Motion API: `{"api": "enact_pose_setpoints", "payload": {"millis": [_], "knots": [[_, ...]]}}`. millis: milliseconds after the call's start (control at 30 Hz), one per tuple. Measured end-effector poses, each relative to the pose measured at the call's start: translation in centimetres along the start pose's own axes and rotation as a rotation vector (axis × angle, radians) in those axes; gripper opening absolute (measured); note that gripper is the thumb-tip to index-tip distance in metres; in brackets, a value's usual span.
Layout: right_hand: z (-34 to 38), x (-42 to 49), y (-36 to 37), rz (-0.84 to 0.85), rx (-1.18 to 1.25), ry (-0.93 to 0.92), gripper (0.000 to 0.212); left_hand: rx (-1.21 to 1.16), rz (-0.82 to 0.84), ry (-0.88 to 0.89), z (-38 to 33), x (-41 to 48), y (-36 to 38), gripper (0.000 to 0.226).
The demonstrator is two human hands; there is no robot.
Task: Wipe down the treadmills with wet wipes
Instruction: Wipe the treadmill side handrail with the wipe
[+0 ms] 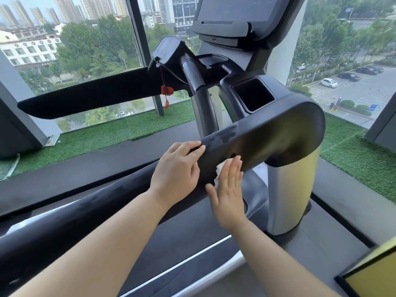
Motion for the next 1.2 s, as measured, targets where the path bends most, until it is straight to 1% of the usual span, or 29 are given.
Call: {"api": "enact_pose_setpoints", "payload": {"millis": [67, 100, 133, 233, 267, 300, 333, 400, 433, 467, 500, 600, 633, 667, 700, 767, 800, 833, 867, 933, 1000, 1033, 1067, 1167, 1200], "knots": [[0.1, 0.7, -0.2, 0.016, 0.115, 0.139, 0.083, 0.005, 0.005, -0.01, 0.0, 0.0, 0.0, 0.044], [0.9, 0.5, -0.2, 0.024, 0.136, 0.144, 0.084, 0.008, 0.004, -0.014, 0.0, 0.0, 0.0, 0.044], [1.8, -0.1, 0.1, 0.032, 0.116, 0.103, 0.082, 0.011, 0.005, -0.017, 0.0, 0.0, 0.0, 0.044], [2.6, -2.3, 1.7, 0.039, -0.032, -0.104, 0.077, 0.023, 0.016, -0.022, -0.1, 0.1, 0.0, 0.045], [1.9, -2.4, 1.9, 0.028, -0.073, -0.134, 0.075, 0.025, 0.021, -0.022, -0.1, 0.0, 0.0, 0.045], [1.1, -2.0, 1.8, 0.014, -0.089, -0.126, 0.075, 0.023, 0.023, -0.021, -0.1, 0.0, 0.0, 0.045], [0.3, -1.4, 1.4, 0.004, -0.07, -0.075, 0.076, 0.019, 0.025, -0.019, -0.1, 0.0, 0.0, 0.045], [-1.0, -0.2, 0.6, 0.016, 0.042, 0.106, 0.082, 0.018, 0.018, -0.016, 0.0, 0.0, 0.0, 0.045], [-1.0, 0.1, 0.5, 0.028, 0.092, 0.164, 0.085, 0.02, 0.013, -0.018, 0.0, 0.0, 0.0, 0.045], [-0.3, 0.0, 0.4, 0.047, 0.127, 0.172, 0.085, 0.021, 0.009, -0.019, 0.1, 0.0, 0.0, 0.045], [0.6, -0.3, 0.5, 0.063, 0.133, 0.138, 0.083, 0.02, 0.005, -0.02, 0.1, 0.0, 0.0, 0.045], [2.5, -2.0, 1.4, 0.039, 0.017, -0.081, 0.075, 0.02, -0.003, -0.021, 0.1, 0.0, 0.0, 0.045], [2.2, -2.1, 1.5, 0.019, -0.01, -0.113, 0.072, 0.022, -0.003, -0.019, 0.1, 0.0, 0.0, 0.045], [1.5, -1.9, 1.4, 0.003, -0.012, -0.104, 0.071, 0.023, -0.002, -0.018, 0.1, 0.0, 0.0, 0.045], [0.7, -1.4, 1.2, 0.003, 0.022, -0.05, 0.071, 0.025, 0.001, -0.017, 0.1, 0.0, 0.0, 0.045], [-1.0, -0.6, 0.8, 0.032, 0.159, 0.153, 0.076, 0.028, 0.002, -0.019, 0.1, 0.0, 0.0, 0.045], [-1.2, -0.5, 0.8, 0.044, 0.209, 0.222, 0.08, 0.029, -0.002, -0.021, 0.1, 0.0, 0.0, 0.045], [-0.7, -0.6, 0.8, 0.058, 0.231, 0.232, 0.081, 0.032, -0.004, -0.021, 0.0, 0.0, 0.0, 0.045], [0.3, -1.0, 0.9, 0.068, 0.223, 0.185, 0.081, 0.036, -0.005, -0.02, 0.0, 0.0, 0.0, 0.045], [2.2, -2.0, 1.4, 0.069, 0.151, 0.033, 0.078, 0.041, -0.008, -0.014, 0.0, 0.0, 0.1, 0.045], [2.2, -2.5, 1.9, 0.047, 0.101, -0.04, 0.071, 0.045, -0.01, -0.009, 0.1, 0.0, 0.1, 0.045], [1.6, -2.2, 1.9, 0.034, 0.108, -0.016, 0.069, 0.045, -0.011, -0.009, 0.1, 0.0, 0.1, 0.045], [0.7, -1.6, 1.8, 0.027, 0.15, 0.051, 0.068, 0.044, -0.011, -0.01, 0.0, 0.0, 0.1, 0.045], [-1.8, 0.0, 1.7, 0.028, 0.412, 0.384, 0.071, 0.049, -0.011, -0.008, 0.0, 0.0, 0.0, 0.045], [-1.6, 0.2, 1.9, 0.026, 0.496, 0.438, 0.071, 0.051, -0.009, -0.009, 0.0, 0.0, 0.0, 0.045]]}}
Point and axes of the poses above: each hand's wrist, its own x-axis towards the middle knuckle, its own y-axis out of the palm, z = x × y, the point moved 6 cm from there along x, towards the middle knuckle, and after that the axes turned 12 degrees about -x, right-handed, at the moved point
